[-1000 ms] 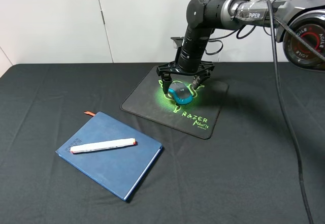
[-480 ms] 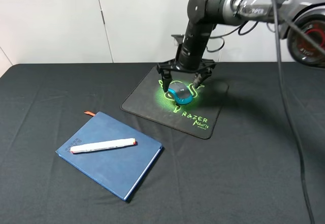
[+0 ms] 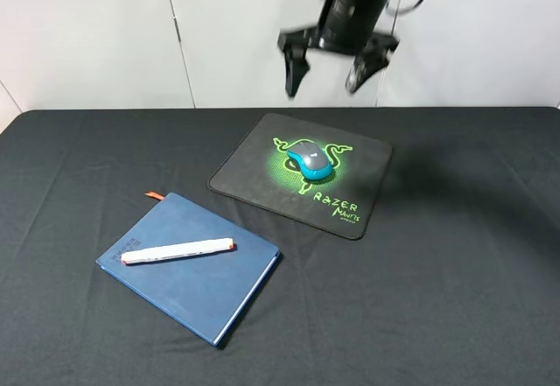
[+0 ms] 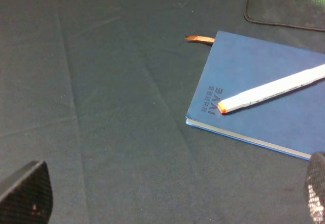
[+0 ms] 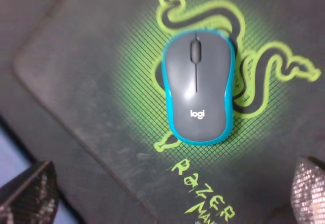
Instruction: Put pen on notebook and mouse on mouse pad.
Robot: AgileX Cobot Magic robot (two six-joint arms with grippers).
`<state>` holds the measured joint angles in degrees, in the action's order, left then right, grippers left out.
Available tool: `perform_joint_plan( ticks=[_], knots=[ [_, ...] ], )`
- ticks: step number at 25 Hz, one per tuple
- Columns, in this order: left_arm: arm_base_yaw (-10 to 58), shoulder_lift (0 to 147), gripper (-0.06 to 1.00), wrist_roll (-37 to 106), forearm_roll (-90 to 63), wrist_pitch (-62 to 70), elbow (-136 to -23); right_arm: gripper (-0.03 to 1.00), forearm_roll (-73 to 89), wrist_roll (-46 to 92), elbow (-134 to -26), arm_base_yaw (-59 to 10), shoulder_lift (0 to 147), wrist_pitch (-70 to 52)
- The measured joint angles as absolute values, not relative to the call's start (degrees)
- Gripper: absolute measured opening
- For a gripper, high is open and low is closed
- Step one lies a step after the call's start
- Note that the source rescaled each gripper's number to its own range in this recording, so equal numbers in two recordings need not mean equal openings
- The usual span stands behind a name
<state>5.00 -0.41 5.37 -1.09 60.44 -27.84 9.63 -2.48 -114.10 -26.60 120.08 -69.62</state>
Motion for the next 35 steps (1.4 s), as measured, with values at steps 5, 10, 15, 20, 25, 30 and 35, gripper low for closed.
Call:
perform_joint_plan(
  ticks=[5, 10, 15, 20, 25, 30, 35],
  knots=[
    [5.0, -0.4, 1.00, 5.4, -1.1, 60.4, -27.8, 1.00, 9.4, -2.5, -106.7, -26.6, 109.0, -69.6],
    [5.0, -0.4, 1.00, 5.4, -1.1, 60.4, -27.8, 1.00, 9.4, -2.5, -93.5, -26.6, 96.2, -69.7],
    [5.0, -0.4, 1.00, 5.4, -1.1, 60.4, -27.8, 1.00, 9.3, -2.5, -80.5, -26.6, 81.6, -69.7],
    [5.0, -0.4, 1.00, 5.4, -1.1, 60.4, -27.8, 1.00, 9.3, -2.5, -68.9, -26.6, 66.7, -69.8],
    [5.0, -0.4, 1.00, 5.4, -1.1, 60.4, -27.8, 1.00, 9.3, -2.5, -59.1, -26.6, 51.1, -69.9],
    [5.0, -0.4, 1.00, 5.4, -1.0, 60.4, -27.8, 1.00, 8.2, -2.5, -49.1, -26.6, 34.5, -70.0],
    [5.0, -0.4, 1.00, 5.4, -1.0, 60.4, -27.8, 1.00, 4.3, -2.5, -39.1, -26.6, 21.1, -69.8]
  ],
)
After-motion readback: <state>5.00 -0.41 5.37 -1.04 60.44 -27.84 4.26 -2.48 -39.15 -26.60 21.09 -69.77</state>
